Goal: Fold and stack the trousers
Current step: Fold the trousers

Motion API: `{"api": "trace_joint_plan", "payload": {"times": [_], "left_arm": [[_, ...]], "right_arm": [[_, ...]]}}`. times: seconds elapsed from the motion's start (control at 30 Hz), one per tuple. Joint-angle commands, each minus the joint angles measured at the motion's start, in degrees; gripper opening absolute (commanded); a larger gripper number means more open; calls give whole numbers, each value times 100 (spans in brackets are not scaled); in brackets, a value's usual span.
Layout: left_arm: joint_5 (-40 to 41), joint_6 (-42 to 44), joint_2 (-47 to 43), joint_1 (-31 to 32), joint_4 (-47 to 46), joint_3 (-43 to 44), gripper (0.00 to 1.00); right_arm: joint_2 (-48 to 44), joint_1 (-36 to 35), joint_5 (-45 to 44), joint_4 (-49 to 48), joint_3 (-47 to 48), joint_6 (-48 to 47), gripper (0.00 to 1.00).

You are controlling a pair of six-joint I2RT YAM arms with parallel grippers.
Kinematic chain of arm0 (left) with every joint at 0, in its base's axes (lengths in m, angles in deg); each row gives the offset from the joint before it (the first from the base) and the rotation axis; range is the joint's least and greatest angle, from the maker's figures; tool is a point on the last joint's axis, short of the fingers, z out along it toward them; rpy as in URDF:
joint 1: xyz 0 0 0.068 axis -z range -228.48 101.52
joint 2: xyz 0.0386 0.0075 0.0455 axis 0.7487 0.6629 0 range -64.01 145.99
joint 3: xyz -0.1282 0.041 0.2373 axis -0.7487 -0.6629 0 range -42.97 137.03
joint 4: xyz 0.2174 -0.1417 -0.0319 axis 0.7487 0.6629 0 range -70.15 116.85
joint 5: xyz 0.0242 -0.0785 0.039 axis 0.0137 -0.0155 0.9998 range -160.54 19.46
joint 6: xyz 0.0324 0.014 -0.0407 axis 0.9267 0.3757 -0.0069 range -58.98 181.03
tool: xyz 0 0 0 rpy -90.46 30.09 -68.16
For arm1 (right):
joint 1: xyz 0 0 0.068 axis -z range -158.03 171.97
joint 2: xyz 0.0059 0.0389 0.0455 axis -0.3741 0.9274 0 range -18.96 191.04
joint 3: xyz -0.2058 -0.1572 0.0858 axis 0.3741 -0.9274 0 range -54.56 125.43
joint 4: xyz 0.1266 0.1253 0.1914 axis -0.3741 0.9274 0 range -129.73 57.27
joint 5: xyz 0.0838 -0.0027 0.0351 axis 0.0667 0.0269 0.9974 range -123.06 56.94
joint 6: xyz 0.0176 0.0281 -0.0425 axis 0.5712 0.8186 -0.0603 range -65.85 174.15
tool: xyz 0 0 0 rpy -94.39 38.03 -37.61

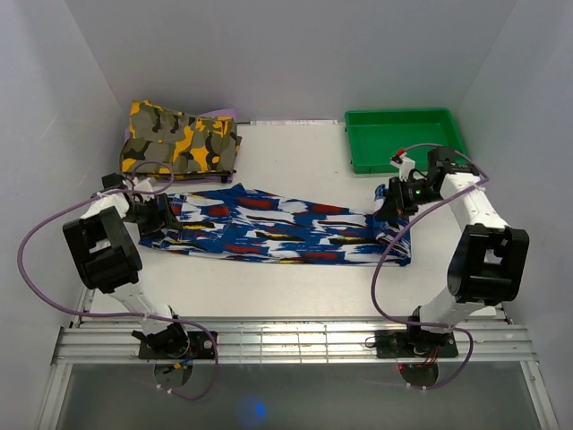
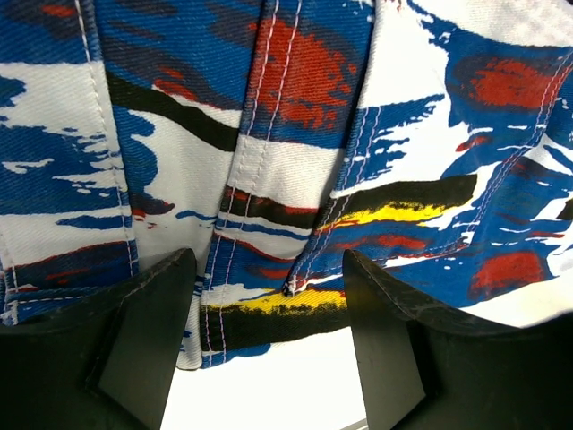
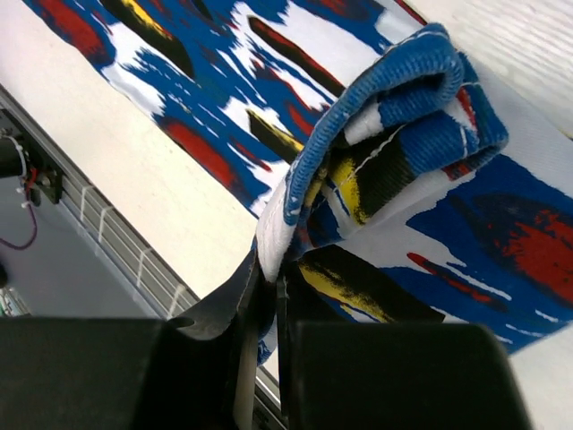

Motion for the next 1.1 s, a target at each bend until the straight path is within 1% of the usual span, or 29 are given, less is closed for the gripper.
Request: {"api": "trace_joint_plan", "payload": {"times": [0.0, 0.03, 0.1, 0.13, 0.2, 0.23, 0.33, 0.37, 0.47, 0.63, 0.7, 0.73, 0.77, 1.07], "left_arm": [[-172, 39, -197, 22, 74, -226, 78], [-146, 48, -232, 22, 65, -296, 78], [-102, 56, -303, 22, 65, -392, 78], [-85, 56, -364, 22, 56, -489, 78], [-76, 30, -408, 22, 56, -568, 78], [-76, 4, -426, 22, 39, -621, 78], [-67, -58, -461, 22, 4, -700, 78], [-75, -101, -487, 13, -5, -770, 78], [-76, -189, -549, 22, -93, -911, 79], [-14, -304, -584, 22, -190, -1061, 80], [3, -348, -515, 22, -164, -1061, 84], [12, -357, -497, 22, -137, -1070, 89], [4, -357, -488, 22, -137, -1087, 90], [82, -339, -672, 22, -278, -1360, 91]], "right_arm": [[-63, -537, 467, -1137, -56, 971, 8], [-28, -895, 415, -1279, -47, 1320, 8], [43, -1188, 309, -1708, -108, 1674, 8], [52, -1415, 222, -1842, -161, 1998, 8], [87, -1654, 212, -2158, -257, 2465, 8], [113, -1907, 151, -2377, -266, 2771, 8], [227, -2382, -77, -2703, -223, 3090, 8], [262, -2480, -96, -2939, -231, 3282, 8], [517, -2832, -184, -3248, -127, 3590, 8], [930, -3271, -385, -3346, 251, 3697, 8], [1079, -3342, -421, -3346, 348, 3741, 8], [1115, -3395, -456, -3355, 366, 3802, 8], [1159, -3430, -456, -3381, 392, 3837, 8], [1572, -3790, -553, -3460, 797, 4101, 8]]}}
